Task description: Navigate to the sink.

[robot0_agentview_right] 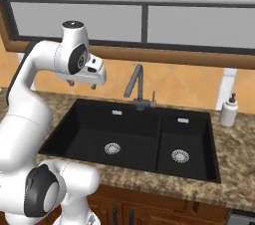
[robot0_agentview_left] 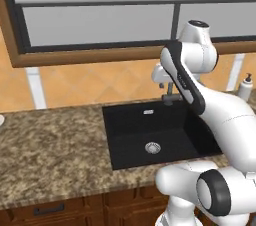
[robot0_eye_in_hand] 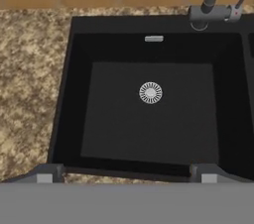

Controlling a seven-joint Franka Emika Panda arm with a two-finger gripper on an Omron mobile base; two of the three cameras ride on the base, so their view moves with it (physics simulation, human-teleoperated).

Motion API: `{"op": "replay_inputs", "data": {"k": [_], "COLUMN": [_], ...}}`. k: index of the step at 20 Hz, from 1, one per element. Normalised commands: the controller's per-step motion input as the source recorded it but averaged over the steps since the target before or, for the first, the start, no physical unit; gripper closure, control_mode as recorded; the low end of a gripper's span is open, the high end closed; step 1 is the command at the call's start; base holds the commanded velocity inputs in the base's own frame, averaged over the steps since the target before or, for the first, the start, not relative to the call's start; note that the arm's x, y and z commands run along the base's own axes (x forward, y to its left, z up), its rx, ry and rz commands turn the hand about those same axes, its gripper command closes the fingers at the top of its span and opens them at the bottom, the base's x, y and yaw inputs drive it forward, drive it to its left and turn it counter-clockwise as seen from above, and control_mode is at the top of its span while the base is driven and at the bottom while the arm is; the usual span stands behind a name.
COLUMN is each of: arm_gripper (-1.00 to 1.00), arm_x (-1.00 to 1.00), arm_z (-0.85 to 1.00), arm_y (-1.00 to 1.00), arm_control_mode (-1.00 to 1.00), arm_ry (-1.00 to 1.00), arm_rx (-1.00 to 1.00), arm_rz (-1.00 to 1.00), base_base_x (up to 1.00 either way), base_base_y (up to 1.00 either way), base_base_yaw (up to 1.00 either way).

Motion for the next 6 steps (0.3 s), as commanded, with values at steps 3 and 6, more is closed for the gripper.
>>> {"op": "replay_inputs", "data": {"k": [3, 6], "arm_gripper": [-1.00, -1.00], "arm_x": [0.00, 0.00], "arm_z": [0.00, 0.00], "arm_y": [0.00, 0.00], "arm_control_mode": [1.00, 1.00], "arm_ry": [0.00, 0.00], "arm_rx": [0.00, 0.00], "arm_rz": [0.00, 0.00], "base_base_x": [0.01, 0.00], "base_base_y": [-0.75, -0.70], "base_base_yaw": [-0.01, -0.03]}}
